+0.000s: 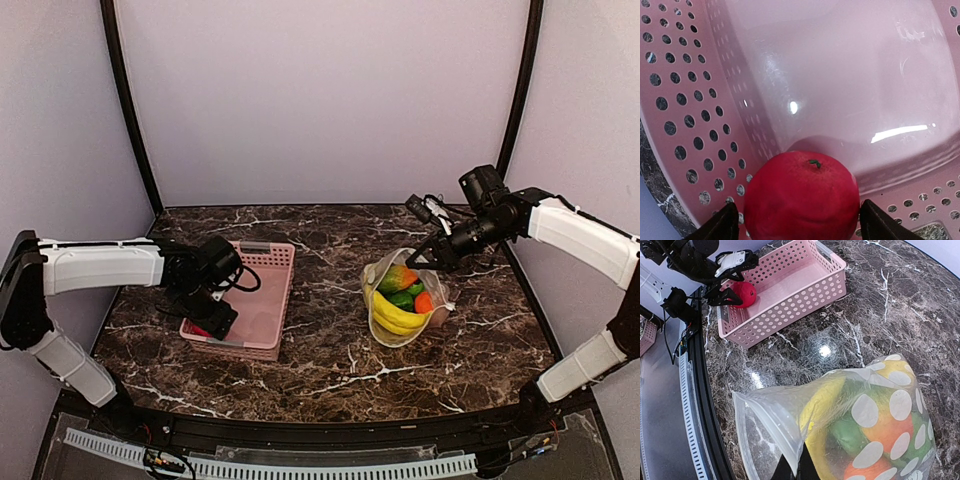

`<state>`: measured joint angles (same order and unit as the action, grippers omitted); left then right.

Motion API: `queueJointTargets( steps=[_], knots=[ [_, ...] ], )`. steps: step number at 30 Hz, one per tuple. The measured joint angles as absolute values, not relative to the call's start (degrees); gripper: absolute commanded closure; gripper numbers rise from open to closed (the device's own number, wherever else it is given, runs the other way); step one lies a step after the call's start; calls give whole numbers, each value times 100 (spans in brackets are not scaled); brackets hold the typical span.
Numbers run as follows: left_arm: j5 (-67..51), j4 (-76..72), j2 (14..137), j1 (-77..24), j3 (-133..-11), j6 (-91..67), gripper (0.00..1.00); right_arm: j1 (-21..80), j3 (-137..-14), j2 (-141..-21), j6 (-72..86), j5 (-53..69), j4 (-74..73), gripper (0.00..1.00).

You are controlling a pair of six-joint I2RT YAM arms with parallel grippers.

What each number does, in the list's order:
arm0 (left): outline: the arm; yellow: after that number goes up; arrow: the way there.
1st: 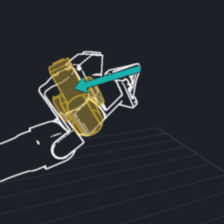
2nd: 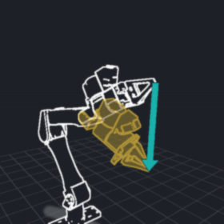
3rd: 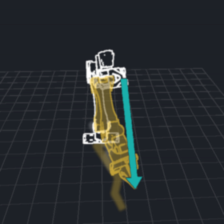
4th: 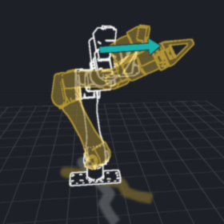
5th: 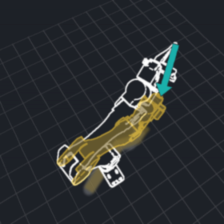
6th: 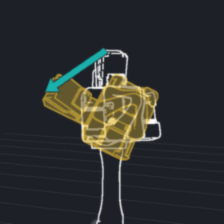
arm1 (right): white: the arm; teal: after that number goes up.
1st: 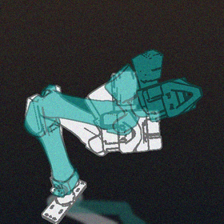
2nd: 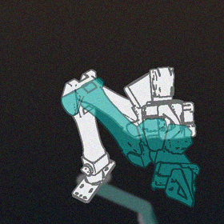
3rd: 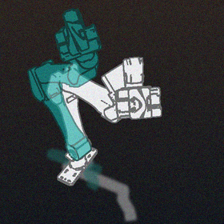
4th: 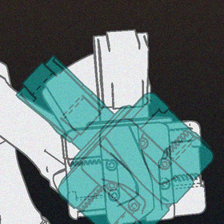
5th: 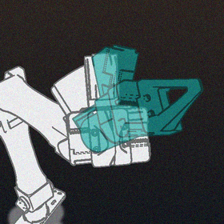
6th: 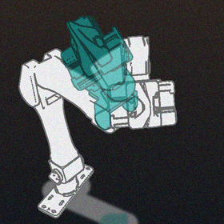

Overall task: Place the food in the zip-top bag and seal the zipper
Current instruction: Pick up the fake fruit from the bin.

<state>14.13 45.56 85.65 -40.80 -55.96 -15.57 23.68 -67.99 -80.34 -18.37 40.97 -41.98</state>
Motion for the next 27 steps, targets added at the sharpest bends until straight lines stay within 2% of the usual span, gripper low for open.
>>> queueJointTargets(
  steps=[3, 13, 27],
  knots=[
    [1406, 4525, 8680, -4075, -5596, -1544, 19, 2368, -6799, -8034, -1837, 4097, -4198, 100],
    [1267, 4488, 8744, -4075, -5599, -1463, 42, 2368, -6768, -8034, -1837, 4101, -4195, 100],
    [895, 4626, 8696, -4075, -5885, -1365, 48, 2368, -6768, -8034, -1837, 4101, -4195, 100]
  ],
)
